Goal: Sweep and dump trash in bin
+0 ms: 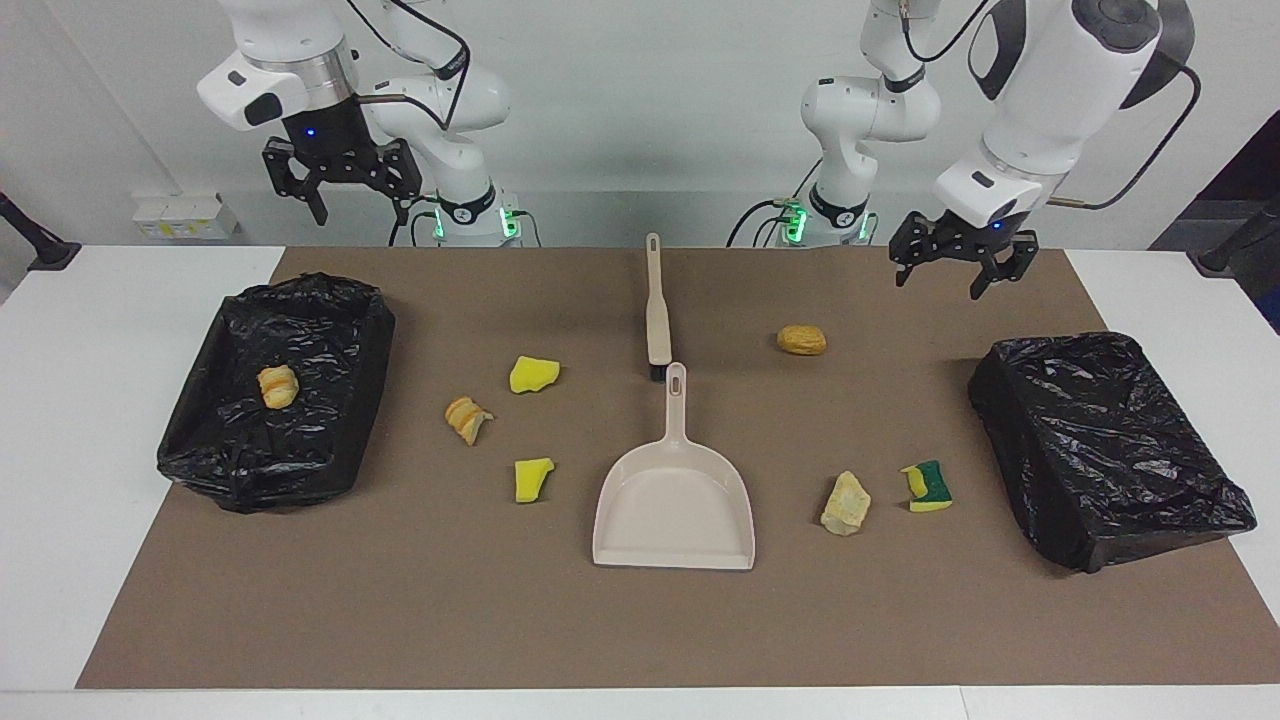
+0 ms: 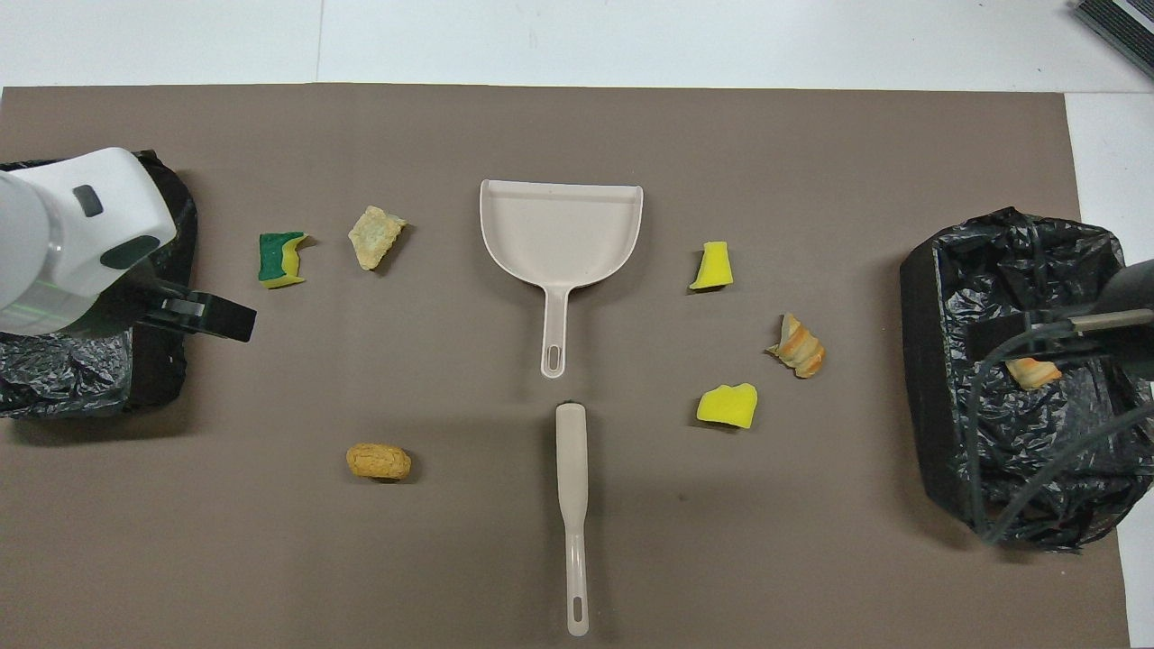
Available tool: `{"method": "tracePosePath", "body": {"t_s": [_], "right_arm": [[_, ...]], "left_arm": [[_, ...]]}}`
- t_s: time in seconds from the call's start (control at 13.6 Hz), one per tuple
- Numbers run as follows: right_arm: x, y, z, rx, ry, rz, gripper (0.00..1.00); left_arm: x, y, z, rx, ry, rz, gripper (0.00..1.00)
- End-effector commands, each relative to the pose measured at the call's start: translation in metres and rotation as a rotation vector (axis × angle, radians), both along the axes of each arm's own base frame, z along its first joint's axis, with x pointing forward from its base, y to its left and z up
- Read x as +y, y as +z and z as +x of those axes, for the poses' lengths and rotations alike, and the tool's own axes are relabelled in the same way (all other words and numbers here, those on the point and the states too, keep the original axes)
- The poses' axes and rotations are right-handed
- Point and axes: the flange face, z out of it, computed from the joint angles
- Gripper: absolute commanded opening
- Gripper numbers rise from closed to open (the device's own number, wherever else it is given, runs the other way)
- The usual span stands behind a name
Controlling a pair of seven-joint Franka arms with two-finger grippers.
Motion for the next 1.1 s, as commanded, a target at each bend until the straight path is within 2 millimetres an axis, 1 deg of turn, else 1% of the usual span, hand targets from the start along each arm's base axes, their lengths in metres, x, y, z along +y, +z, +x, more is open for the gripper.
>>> {"method": "tracePosePath", "body": {"t_s": [0.0,0.07,0.15,0.22,0.29,0.37,0.44,0.51,0.59,0.66,0.81,0.88,0.96,1.03], "right_arm": [[0.035,-0.025,0.021,-0.015,-0.044,0.041,1.0],[0.049,-0.04,0.035,0.006,-0.101,0.073,1.0],[0.061,-0.052,0.052,0.018,-0.129,0.078,1.0],[0.087,-0.061,0.068,0.015,-0.119,0.081,1.0],[0.102,-0.067,0.083,0.008,-0.14,0.083,1.0],[0.123,-0.077,0.095,-0.012,-0.163,0.09,1.0],[0.143,-0.095,0.106,-0.022,-0.201,0.097,1.0],[0.169,-0.115,0.115,-0.035,-0.239,0.109,1.0],[0.191,-0.131,0.124,-0.051,-0.274,0.122,1.0],[0.206,-0.14,0.13,-0.058,-0.296,0.138,1.0],[0.24,-0.154,0.129,-0.058,-0.321,0.177,1.0],[0.252,-0.169,0.129,-0.039,-0.331,0.181,1.0],[0.262,-0.181,0.127,-0.013,-0.323,0.191,1.0],[0.267,-0.192,0.126,0.028,-0.332,0.217,1.0]], "left_arm": [[-0.005,-0.015,-0.01,-0.023,-0.007,-0.007,1.0],[-0.009,-0.016,-0.011,-0.023,-0.015,-0.008,1.0],[-0.009,-0.016,-0.011,-0.021,-0.015,-0.007,1.0],[-0.009,-0.016,-0.011,-0.021,-0.015,-0.007,1.0],[-0.011,-0.016,-0.011,-0.021,-0.018,-0.007,1.0],[-0.015,-0.016,-0.013,-0.019,-0.025,-0.008,1.0],[-0.023,-0.015,-0.015,-0.021,-0.039,-0.009,1.0],[-0.025,-0.015,-0.015,-0.023,-0.03,-0.012,1.0],[-0.034,-0.016,-0.017,-0.023,-0.036,-0.017,1.0],[-0.045,-0.022,-0.019,-0.019,-0.051,-0.02,1.0],[-0.063,-0.042,-0.025,-0.028,-0.07,-0.023,1.0],[-0.064,-0.051,-0.025,-0.04,-0.066,-0.026,1.0],[-0.073,-0.058,-0.027,-0.048,-0.078,-0.035,1.0],[-0.075,-0.067,-0.026,-0.062,-0.077,-0.048,1.0]]}}
